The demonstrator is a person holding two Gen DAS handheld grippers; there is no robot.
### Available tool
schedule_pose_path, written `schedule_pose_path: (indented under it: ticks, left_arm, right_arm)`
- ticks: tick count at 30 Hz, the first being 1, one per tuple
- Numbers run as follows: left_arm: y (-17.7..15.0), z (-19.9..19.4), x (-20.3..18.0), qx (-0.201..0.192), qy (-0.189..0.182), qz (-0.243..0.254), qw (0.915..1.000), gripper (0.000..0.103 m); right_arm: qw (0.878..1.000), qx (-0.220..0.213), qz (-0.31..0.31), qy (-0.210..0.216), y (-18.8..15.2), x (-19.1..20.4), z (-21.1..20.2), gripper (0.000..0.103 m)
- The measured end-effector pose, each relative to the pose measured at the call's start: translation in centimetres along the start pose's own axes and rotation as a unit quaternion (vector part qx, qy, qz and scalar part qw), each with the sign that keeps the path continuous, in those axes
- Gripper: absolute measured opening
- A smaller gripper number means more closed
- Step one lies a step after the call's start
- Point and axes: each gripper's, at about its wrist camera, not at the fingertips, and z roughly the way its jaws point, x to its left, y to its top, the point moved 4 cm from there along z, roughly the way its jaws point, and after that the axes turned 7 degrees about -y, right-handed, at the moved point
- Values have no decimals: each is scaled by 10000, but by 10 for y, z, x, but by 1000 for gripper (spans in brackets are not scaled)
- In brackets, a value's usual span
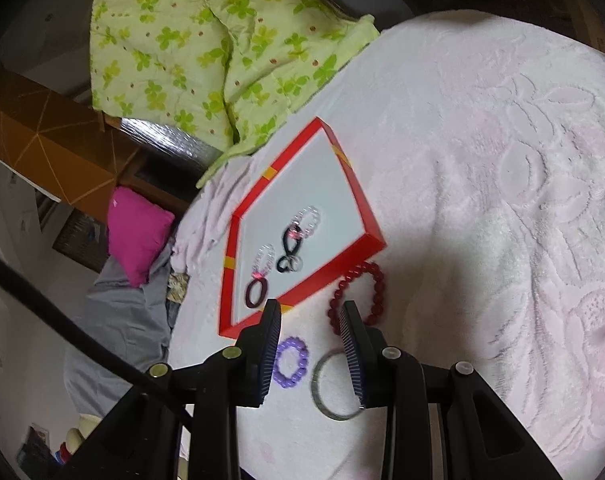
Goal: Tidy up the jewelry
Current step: 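Move the left tool toward the white bead bracelet while the right tool approaches the dark red bead bracelet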
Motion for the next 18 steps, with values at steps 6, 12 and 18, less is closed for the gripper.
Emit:
schedule_pose_path:
  ticks: [6, 12, 18]
  left_arm:
    - [3, 44, 4, 117, -181, 22, 9998, 67]
    - [-12, 94, 20, 209, -519, 56, 9984, 67]
    - [-27, 126, 40, 337, -995, -51, 9945, 67]
  right_arm:
    - [9998, 94, -54, -176, 0, -6, 7, 34]
    - [9978, 114, -316, -571, -2, -1, 19, 34]
    - [9948, 86, -523, -872, -4, 8, 33, 34]
